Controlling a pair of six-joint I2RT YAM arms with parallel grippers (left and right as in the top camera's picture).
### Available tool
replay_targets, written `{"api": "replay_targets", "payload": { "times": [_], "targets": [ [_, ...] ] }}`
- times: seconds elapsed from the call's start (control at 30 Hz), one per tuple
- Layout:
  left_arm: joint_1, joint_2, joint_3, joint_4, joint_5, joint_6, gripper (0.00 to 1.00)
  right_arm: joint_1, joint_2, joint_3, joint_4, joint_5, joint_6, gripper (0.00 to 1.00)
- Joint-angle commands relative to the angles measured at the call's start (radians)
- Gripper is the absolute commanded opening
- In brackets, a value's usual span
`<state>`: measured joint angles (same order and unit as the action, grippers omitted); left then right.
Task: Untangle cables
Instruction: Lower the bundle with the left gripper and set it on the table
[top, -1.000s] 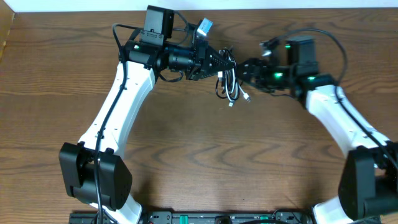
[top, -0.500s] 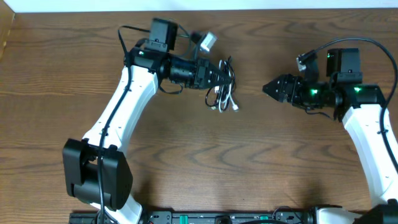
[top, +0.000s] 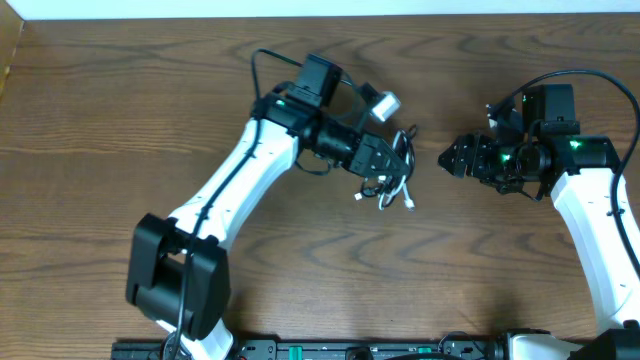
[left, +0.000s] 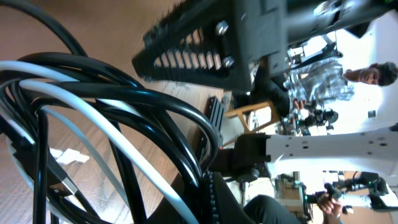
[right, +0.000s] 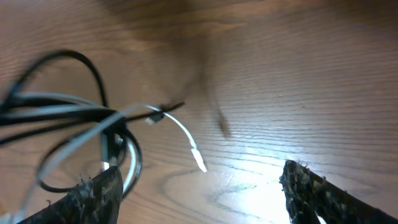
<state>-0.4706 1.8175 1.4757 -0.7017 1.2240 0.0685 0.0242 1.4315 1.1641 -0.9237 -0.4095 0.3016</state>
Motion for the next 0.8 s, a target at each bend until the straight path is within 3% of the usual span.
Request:
{"api": "replay_targets", "payload": {
  "times": [0.0,0.33,0.47,0.53,0.57,0.6,0.63,0.77],
  "targets": [
    [-0.029,0.073,0.0,0.0,-0.01,0.024,0.08,-0.004,-0.012,0.006,-0.005,0.049,-0.018,0.78],
    [0.022,0.261,0.0,0.0,-0.011,0.005,0.07,-0.004,-0.012,0.006,-0.001,0.053,-0.018,0.78],
    [0.085,0.275,0.0,-0.004,-0.107,0.005,0.08,-0.004,-0.012,0.006,0.0,0.054,-0.018,0.78],
    [0.117,0.275,0.0,-0.005,-0.179,0.005,0.15,-0.004,-0.012,0.006,0.0,0.063,-0.018,0.78],
    [0.139,0.275,0.0,-0.007,-0.237,0.005,0.25,-0.004,-0.012,0.006,0.0,0.064,-0.018,0.78],
    [0.18,0.275,0.0,-0.022,-0.384,-0.007,0.43,-0.004,-0.012,0.006,0.0,0.064,-0.018,0.79],
    [0.212,0.275,0.002,-0.042,-0.488,-0.043,0.5,-0.004,-0.012,0.006,0.0,0.064,-0.018,0.79],
    [0.303,0.271,0.006,-0.099,-0.591,-0.047,0.52,-0.004,-0.012,0.006,0.007,0.068,-0.018,0.79]
  ]
}}
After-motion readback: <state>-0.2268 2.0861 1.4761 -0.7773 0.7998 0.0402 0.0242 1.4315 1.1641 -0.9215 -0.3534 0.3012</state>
